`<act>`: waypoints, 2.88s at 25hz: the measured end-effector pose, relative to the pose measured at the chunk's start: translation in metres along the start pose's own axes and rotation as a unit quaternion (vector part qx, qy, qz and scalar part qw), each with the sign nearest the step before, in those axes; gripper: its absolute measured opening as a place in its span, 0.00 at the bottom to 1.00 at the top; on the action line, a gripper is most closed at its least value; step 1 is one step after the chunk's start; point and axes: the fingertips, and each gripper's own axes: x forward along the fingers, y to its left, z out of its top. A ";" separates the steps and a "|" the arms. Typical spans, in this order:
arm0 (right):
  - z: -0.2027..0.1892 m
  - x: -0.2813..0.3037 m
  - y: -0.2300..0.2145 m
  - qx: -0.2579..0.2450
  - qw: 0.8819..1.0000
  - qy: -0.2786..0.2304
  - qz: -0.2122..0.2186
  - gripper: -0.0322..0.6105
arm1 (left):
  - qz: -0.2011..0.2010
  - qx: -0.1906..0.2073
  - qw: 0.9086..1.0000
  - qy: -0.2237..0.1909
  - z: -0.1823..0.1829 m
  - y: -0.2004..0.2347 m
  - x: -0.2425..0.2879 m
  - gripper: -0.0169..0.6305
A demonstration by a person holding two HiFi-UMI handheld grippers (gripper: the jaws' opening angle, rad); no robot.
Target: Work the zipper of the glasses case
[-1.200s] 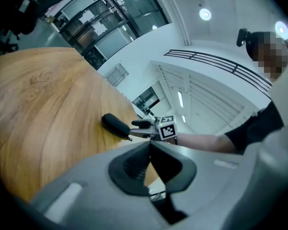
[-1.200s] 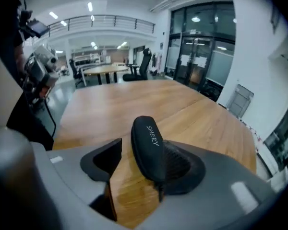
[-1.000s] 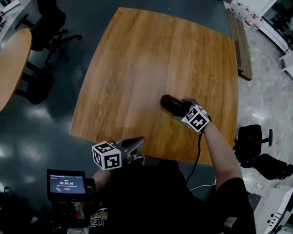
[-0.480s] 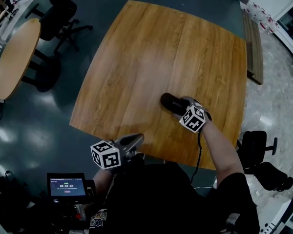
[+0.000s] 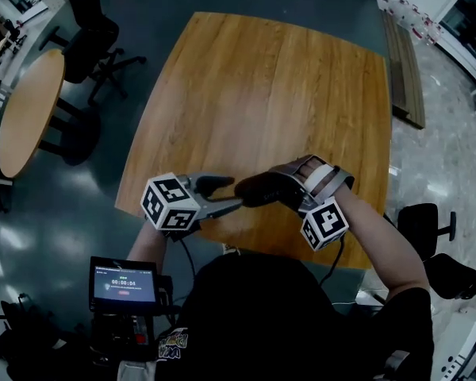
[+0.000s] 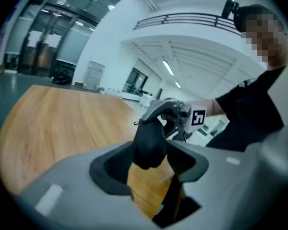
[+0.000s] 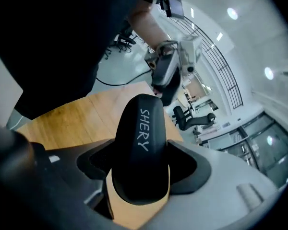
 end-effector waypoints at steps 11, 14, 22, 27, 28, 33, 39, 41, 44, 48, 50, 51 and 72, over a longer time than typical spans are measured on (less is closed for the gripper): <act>0.035 -0.059 -0.002 -0.131 0.991 0.025 -0.019 0.57 | -0.189 0.029 0.974 0.123 0.016 -0.074 0.064 0.53; 0.034 -0.068 -0.009 -0.089 0.995 0.011 -0.045 0.58 | -0.195 0.004 0.978 0.080 0.027 -0.076 0.061 0.46; 0.030 -0.163 -0.084 0.240 0.942 -0.156 -0.177 0.54 | -0.271 -0.059 0.956 -0.100 0.079 -0.087 0.010 0.44; 0.002 -0.193 -0.106 0.573 0.739 -0.321 -0.152 0.53 | -0.286 -0.064 0.942 -0.165 0.088 -0.090 -0.008 0.44; 0.002 -0.190 -0.104 0.625 0.683 -0.353 -0.136 0.54 | -0.280 -0.063 0.941 -0.179 0.090 -0.091 -0.009 0.44; 0.022 -0.142 -0.081 0.732 0.569 -0.363 -0.095 0.55 | -0.240 -0.043 0.946 -0.213 0.090 -0.100 0.000 0.44; 0.028 -0.129 -0.075 0.724 0.588 -0.352 -0.082 0.47 | -0.164 0.058 0.973 -0.151 0.072 -0.103 0.019 0.45; 0.030 -0.129 -0.073 0.712 0.599 -0.354 -0.091 0.46 | -0.137 0.110 0.977 -0.122 0.065 -0.105 0.028 0.49; 0.033 -0.132 -0.073 0.696 0.610 -0.362 -0.113 0.45 | -0.117 0.133 0.978 -0.109 0.064 -0.107 0.035 0.51; 0.047 -0.141 -0.076 0.657 0.635 -0.386 -0.129 0.44 | -0.170 0.095 0.972 -0.130 0.067 -0.121 0.036 0.49; 0.056 -0.148 -0.080 0.643 0.637 -0.407 -0.126 0.43 | -0.223 0.064 0.961 -0.153 0.073 -0.133 0.031 0.44; 0.059 -0.150 -0.081 0.639 0.638 -0.412 -0.123 0.43 | -0.239 0.057 0.956 -0.161 0.075 -0.138 0.029 0.43; 0.051 -0.109 -0.104 0.403 0.865 -0.027 -0.299 0.27 | 0.431 0.455 0.772 0.106 0.073 0.017 0.021 0.43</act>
